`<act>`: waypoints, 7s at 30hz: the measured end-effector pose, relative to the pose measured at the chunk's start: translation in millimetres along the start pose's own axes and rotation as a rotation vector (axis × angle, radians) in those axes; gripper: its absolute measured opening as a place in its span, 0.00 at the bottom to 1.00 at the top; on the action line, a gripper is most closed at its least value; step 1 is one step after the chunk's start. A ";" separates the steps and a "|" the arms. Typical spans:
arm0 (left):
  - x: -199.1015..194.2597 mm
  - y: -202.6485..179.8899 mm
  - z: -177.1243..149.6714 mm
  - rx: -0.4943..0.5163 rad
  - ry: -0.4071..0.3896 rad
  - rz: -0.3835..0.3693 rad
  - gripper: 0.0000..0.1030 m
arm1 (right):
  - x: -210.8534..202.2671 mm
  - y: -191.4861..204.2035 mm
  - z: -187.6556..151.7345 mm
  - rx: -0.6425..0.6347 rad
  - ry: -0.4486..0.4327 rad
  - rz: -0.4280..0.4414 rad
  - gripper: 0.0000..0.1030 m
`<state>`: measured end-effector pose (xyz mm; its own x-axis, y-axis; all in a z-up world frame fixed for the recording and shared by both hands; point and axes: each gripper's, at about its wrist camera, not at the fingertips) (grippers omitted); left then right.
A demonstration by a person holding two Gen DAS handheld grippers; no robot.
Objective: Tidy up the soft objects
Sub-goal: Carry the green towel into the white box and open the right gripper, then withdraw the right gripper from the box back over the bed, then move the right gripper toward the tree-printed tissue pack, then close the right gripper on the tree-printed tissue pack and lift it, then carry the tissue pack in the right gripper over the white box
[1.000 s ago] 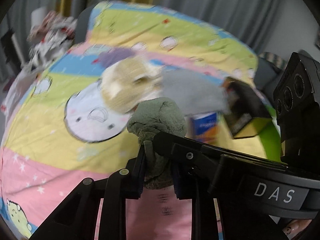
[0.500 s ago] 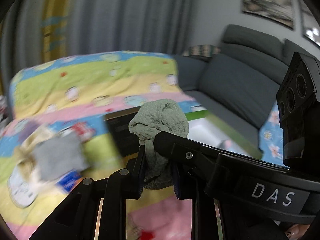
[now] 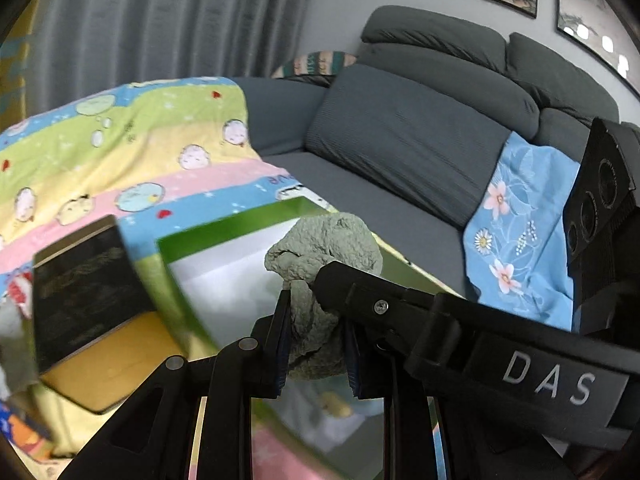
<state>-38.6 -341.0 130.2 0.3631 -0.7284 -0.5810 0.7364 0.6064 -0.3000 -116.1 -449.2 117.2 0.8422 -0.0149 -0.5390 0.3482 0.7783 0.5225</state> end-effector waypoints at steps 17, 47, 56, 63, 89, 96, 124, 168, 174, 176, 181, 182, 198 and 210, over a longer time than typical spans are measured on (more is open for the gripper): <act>-2.0 7.8 -5.8 -0.058 0.060 0.007 0.57 | 0.5 -12.3 2.1 0.039 0.004 -0.132 0.66; -205.0 197.5 -86.9 -0.492 -0.116 0.397 0.80 | 21.2 151.9 -49.6 -0.323 0.115 0.138 0.99; -203.9 232.0 -118.0 -0.465 -0.053 0.527 0.80 | 55.4 194.4 -84.1 -0.464 0.179 0.058 0.99; -205.4 240.0 -120.6 -0.493 -0.026 0.577 0.80 | 75.8 205.4 -101.2 -0.506 0.228 0.028 0.99; -182.8 223.9 -128.8 -0.476 0.034 0.659 0.80 | 76.5 215.3 -111.4 -0.661 0.127 -0.187 0.99; -183.9 213.5 -131.8 -0.421 -0.012 0.672 0.80 | 85.3 212.5 -114.2 -0.664 0.181 -0.179 0.99; -166.9 227.4 -142.4 -0.628 0.112 0.456 0.80 | 109.5 187.6 -114.8 -0.422 0.409 0.012 0.71; -128.4 205.7 -123.9 -0.458 0.096 0.193 0.43 | 153.2 174.5 -141.5 -0.374 0.665 0.162 0.50; -145.3 167.5 -84.3 -0.353 -0.018 0.141 0.43 | 99.1 179.7 -99.8 -0.407 0.462 0.182 0.51; -143.8 145.3 -69.8 -0.272 -0.063 0.125 0.43 | 82.1 170.4 -82.2 -0.384 0.394 0.182 0.52; -121.3 99.9 -38.7 -0.146 -0.113 0.019 0.43 | 43.1 132.8 -44.8 -0.295 0.242 0.156 0.52; -114.0 90.5 -32.4 -0.121 -0.118 -0.004 0.43 | 37.0 124.5 -39.3 -0.279 0.218 0.145 0.52; -16.1 7.2 -4.6 -0.025 -0.007 -0.234 0.43 | -15.0 7.1 1.1 -0.002 0.009 -0.020 0.51; 22.0 -5.0 -10.4 -0.066 0.071 -0.240 0.43 | -7.2 -22.0 4.3 0.083 0.001 -0.131 0.51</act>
<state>-40.2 -356.7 111.0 0.1399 -0.8311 -0.5383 0.7571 0.4401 -0.4828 -128.1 -468.9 112.5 0.7869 -0.1128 -0.6067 0.4881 0.7152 0.5002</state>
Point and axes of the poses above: each gripper's, at about its wrist camera, not at the fingertips, and x roughly the way its jaws point, y to its left, z to its top, and after that the axes turned 7 degrees about -x, right-handed
